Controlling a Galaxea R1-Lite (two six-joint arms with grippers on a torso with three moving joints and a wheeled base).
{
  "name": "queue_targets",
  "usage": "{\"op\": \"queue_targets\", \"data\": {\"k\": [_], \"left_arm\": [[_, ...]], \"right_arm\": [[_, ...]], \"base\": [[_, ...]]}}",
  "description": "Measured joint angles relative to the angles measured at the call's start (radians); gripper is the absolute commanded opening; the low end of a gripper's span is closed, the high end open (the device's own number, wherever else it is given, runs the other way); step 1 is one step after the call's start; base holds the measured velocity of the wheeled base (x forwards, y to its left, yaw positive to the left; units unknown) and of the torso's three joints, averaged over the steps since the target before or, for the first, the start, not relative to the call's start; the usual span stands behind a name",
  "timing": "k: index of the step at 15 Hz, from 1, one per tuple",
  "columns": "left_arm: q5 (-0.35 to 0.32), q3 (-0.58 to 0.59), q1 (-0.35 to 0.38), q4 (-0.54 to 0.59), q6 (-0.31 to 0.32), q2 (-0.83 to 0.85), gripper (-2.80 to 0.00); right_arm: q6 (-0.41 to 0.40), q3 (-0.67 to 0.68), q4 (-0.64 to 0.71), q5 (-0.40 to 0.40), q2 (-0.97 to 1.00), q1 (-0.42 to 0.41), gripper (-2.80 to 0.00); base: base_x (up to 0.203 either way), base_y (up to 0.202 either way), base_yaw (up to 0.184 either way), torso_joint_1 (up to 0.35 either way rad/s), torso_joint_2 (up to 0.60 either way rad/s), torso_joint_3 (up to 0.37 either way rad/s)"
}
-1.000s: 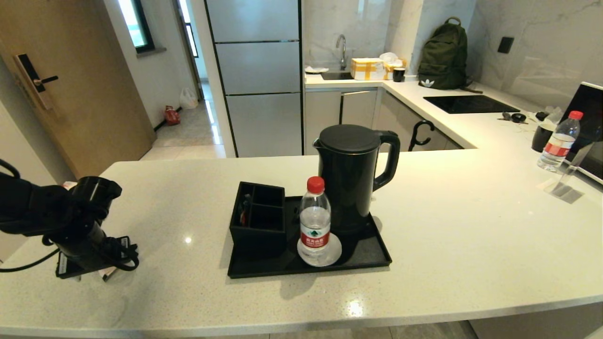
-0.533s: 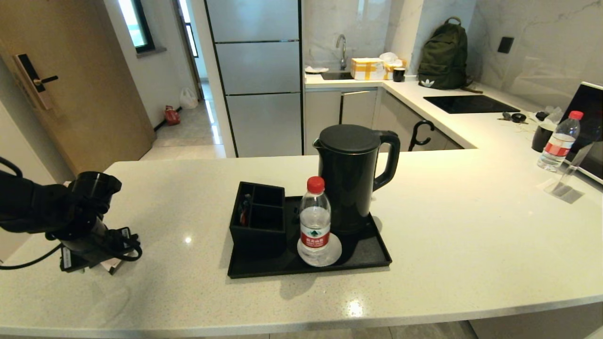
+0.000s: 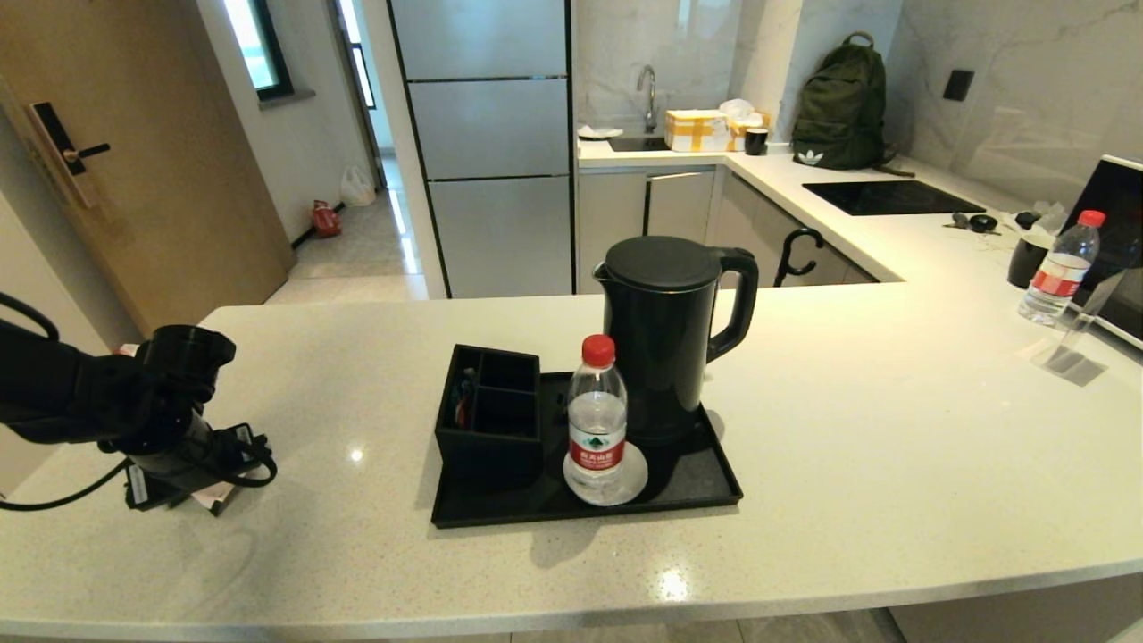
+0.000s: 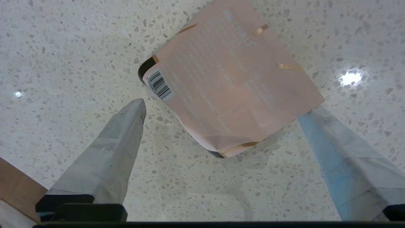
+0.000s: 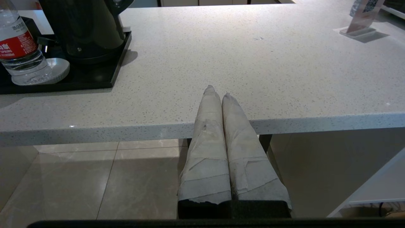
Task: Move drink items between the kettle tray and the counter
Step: Return the tea bag to its original position
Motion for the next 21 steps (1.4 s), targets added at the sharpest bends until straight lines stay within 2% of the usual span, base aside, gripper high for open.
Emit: {"op": "queue_targets", "data": {"k": [11, 13, 21], "left_arm": [[-0.008, -0.013, 0.0, -0.017, -0.042, 0.026, 0.0], [-0.009, -0.013, 0.001, -0.074, -0.074, 0.027, 0.0], [-0.009, 0.021, -0.001, -0.098, -0.084, 0.013, 0.0]], "right_arm": [[0.0, 0.0, 0.0, 0.0, 0.0, 0.0, -2.8], [0.0, 0.0, 0.0, 0.0, 0.0, 0.0, -2.8], [0.0, 0.0, 0.0, 0.0, 0.0, 0.0, -2.8]], "base": [[0.0, 0.0, 0.0, 0.0, 0.0, 0.0], [0.0, 0.0, 0.0, 0.0, 0.0, 0.0], [0.0, 0.0, 0.0, 0.0, 0.0, 0.0]]}}
